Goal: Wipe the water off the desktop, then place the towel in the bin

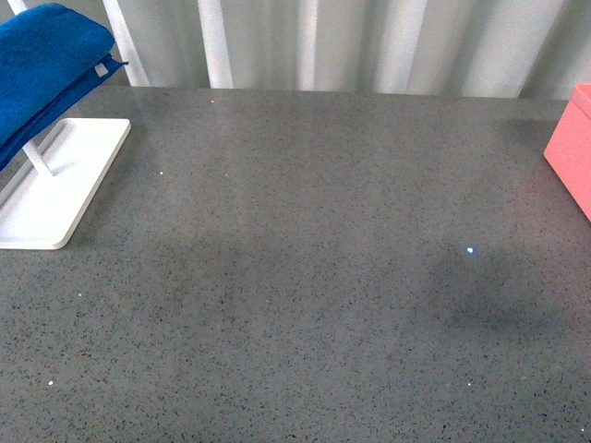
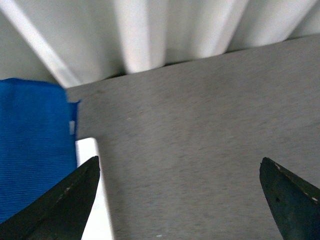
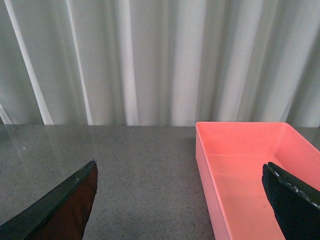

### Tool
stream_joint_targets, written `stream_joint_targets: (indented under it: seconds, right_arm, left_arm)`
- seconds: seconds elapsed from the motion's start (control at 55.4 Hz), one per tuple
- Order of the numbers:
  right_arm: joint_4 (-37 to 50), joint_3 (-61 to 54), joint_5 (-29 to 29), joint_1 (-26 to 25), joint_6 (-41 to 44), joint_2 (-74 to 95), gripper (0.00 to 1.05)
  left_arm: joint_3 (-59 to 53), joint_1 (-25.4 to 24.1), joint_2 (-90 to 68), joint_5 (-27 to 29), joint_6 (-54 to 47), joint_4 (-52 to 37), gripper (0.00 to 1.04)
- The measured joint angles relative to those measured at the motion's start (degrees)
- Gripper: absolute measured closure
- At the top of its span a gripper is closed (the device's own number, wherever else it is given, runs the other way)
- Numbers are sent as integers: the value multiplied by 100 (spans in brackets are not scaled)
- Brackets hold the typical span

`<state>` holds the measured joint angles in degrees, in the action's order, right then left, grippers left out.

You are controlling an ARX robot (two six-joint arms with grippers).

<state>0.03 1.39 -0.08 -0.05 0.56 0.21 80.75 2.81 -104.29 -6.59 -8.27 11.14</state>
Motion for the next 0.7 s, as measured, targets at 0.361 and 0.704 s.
stream_joint_targets:
  seconds: [0.361, 0.704]
  right_arm:
    - [0, 0, 0, 0, 0, 0, 7]
    - [0, 0, 0, 0, 0, 0, 7]
  left_arm:
    - [1880, -817, -1661, 977, -743, 1231, 7]
    - [2367, -920, -2037, 999, -815, 1493, 7]
